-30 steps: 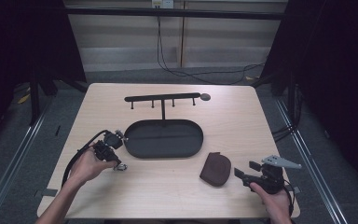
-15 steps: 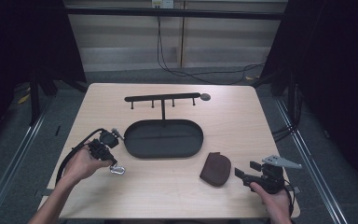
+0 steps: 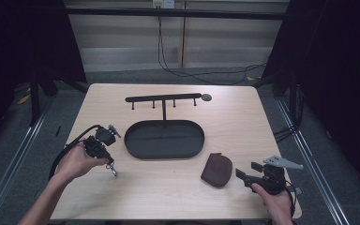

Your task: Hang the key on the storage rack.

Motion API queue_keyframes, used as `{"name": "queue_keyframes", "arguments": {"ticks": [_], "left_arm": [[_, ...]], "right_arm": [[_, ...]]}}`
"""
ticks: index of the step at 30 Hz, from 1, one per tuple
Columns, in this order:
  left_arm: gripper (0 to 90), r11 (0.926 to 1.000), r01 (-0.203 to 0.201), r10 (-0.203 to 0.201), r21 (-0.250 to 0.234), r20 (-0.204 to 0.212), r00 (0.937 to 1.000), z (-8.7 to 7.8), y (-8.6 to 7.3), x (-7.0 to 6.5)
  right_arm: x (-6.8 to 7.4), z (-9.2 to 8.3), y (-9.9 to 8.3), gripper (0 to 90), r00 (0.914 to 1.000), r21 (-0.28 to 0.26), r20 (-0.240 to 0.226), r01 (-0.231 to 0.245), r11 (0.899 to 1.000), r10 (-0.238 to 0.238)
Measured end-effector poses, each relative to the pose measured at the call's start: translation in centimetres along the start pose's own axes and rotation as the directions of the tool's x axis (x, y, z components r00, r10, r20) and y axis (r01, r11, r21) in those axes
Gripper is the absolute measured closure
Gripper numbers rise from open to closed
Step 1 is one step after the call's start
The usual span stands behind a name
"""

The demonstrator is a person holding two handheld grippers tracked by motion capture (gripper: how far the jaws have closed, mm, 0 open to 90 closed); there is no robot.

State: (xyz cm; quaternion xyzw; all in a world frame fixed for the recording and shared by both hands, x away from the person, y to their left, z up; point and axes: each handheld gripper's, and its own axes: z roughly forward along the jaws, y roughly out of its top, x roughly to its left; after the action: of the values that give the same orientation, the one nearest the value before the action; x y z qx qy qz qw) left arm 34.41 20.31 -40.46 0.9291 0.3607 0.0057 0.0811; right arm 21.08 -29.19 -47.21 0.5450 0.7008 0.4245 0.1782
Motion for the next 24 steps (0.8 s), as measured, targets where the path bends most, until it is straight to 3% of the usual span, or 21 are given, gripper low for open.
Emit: {"name": "queue_keyframes", "arguments": {"ticks": [13, 18, 24], "left_arm": [[89.4, 0.9972, -0.071, 0.071, 0.022, 0.002, 0.9975, -2.1, 0.6, -0.8], [89.4, 0.9971, -0.076, 0.075, -0.009, -0.019, 0.9970, -3.0, 0.9, -0.9], [89.5, 0.9982, -0.060, 0.060, -0.010, -0.019, 0.9980, -4.2, 1.3, -0.9]], "right_arm": [[-0.1, 0.0, 0.0, 22.1, 1.0000, 0.005, 0.002, -0.007, 1.000, 0.007], [0.0, 0.0, 0.0, 22.1, 1.0000, 0.007, -0.003, -0.007, 1.000, 0.007], [0.1, 0.1, 0.0, 19.5, 1.0000, 0.011, -0.001, 0.003, 1.000, -0.003]]}}
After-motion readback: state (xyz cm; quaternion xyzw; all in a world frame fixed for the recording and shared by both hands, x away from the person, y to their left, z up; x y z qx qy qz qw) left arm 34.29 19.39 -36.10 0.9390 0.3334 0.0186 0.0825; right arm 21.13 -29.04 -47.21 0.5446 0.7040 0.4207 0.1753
